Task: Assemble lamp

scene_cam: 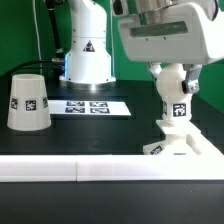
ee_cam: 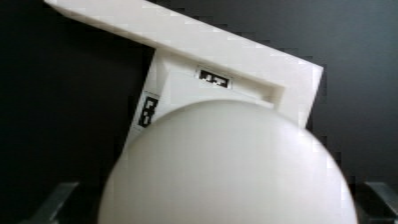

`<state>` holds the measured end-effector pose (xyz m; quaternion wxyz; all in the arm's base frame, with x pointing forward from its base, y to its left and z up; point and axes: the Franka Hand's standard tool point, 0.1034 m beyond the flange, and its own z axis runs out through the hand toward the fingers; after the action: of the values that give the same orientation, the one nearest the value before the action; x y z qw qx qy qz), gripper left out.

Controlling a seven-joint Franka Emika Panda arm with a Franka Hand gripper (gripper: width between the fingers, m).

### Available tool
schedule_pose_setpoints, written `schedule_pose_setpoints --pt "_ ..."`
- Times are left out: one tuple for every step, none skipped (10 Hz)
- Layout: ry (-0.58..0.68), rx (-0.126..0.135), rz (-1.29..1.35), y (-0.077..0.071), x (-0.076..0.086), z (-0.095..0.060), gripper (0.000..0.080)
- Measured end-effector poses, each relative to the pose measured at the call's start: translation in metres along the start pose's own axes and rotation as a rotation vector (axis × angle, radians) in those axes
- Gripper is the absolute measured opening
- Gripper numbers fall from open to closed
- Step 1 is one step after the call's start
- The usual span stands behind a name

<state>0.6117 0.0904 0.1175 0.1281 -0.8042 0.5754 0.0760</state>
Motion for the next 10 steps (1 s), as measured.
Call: schedule_pose_setpoints --pt "-0.001 -0.001 0.043 0.000 -0.001 0.000 0.0580" --pt "-0.001 -0.002 0.093 -0.001 -0.004 0.001 0.0580" --pt "-0.001 -0.002 0.079 -0.001 -0.004 0.001 0.0586" --pt "0.003 -0.004 0.013 -0.001 -0.004 0.001 0.0586" --pt "0.004 -0.005 -0.049 -0.002 -0.007 0.002 0.0681" --pt "0.010 -0.010 -0.147 -0.002 -0.010 0.002 0.0681" --pt "0.014 -0.013 -0.302 -0.003 -0.011 0.002 0.0696" --pt "0.021 -0.022 -0.462 -0.003 -0.012 0.003 0.0698" --pt "0.025 -0.030 -0.545 -0.003 -0.014 0.003 0.0698" --pt "0.024 -0.031 -0.613 -0.002 -0.014 0.004 0.0698"
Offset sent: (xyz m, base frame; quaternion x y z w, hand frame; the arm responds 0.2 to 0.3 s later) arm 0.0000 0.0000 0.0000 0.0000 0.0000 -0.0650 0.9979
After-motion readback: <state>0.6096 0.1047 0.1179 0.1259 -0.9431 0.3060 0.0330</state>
